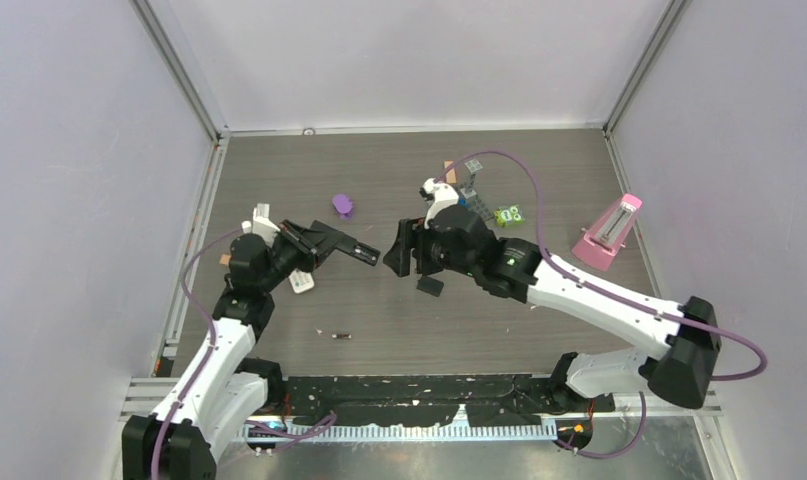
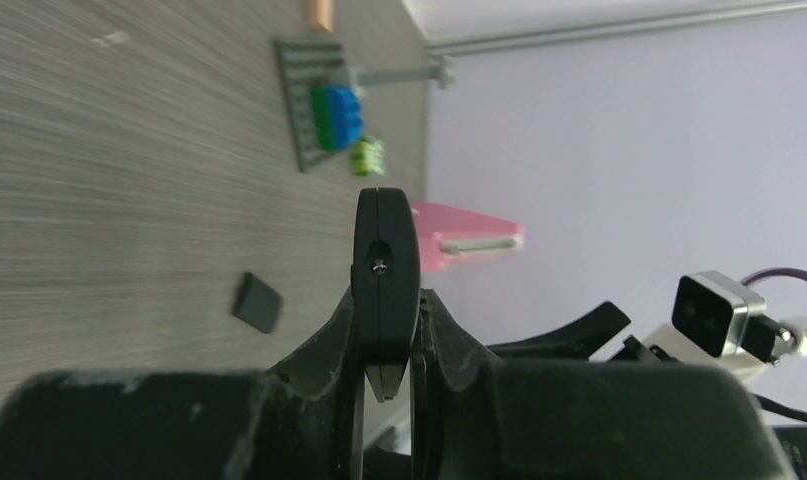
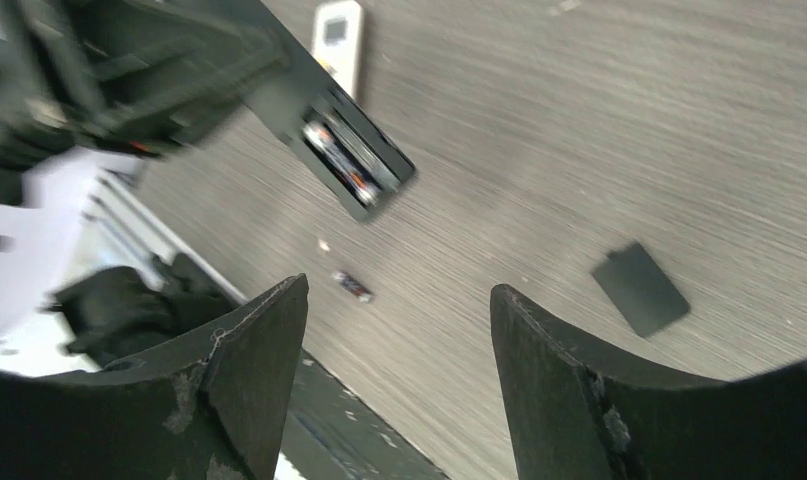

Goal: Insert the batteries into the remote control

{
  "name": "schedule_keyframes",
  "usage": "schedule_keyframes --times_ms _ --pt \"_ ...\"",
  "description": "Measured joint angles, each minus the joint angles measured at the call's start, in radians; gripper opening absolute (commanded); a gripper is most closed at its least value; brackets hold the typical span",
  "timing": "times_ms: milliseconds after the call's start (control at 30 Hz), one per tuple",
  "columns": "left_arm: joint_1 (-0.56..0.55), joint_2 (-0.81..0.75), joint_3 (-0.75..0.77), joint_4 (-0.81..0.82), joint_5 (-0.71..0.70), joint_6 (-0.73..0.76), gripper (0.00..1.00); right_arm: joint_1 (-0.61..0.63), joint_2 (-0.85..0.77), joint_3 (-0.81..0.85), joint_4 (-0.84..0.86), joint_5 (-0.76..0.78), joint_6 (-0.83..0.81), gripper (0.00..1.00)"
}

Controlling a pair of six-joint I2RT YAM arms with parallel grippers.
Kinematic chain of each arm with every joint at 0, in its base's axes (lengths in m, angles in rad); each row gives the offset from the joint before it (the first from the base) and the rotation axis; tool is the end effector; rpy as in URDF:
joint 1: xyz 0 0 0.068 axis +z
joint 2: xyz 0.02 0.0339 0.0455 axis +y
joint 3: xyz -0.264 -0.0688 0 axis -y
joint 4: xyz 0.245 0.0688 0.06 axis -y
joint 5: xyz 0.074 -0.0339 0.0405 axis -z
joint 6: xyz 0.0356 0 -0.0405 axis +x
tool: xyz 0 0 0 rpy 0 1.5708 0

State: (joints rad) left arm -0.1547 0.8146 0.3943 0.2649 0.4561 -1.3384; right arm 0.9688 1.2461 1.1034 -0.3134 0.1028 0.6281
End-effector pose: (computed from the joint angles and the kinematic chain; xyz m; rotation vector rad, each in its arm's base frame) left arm 0.1870 -0.0450 0.2440 -0.7544 1.8052 -1.4419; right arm 0.1644 0.2329 0.3401 -0.2957 2.1248 0.8803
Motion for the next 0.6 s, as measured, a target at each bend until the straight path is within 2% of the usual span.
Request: schedule_keyframes --times_ms 133,233,433,600 --pt "0.01 -0.001 0.127 -0.263 -0.11 0.222 0.0 0.016 0.106 0.0 -0.055 -0.015 -0.106 0.69" --pt "0.018 -0.005 0.204 -0.399 -0.213 0.364 0.0 0.071 0.188 0.008 -0.077 -0.035 -0.209 0.68" --pt "0.022 -0.006 0.283 -0.577 -0.38 0.554 0.0 0.209 0.402 0.088 -0.076 -0.116 -0.442 0.71" --pt "0.034 0.008 0.325 -0.645 -0.437 0.626 0.0 0.297 0.567 0.193 -0.084 -0.162 -0.614 0.72"
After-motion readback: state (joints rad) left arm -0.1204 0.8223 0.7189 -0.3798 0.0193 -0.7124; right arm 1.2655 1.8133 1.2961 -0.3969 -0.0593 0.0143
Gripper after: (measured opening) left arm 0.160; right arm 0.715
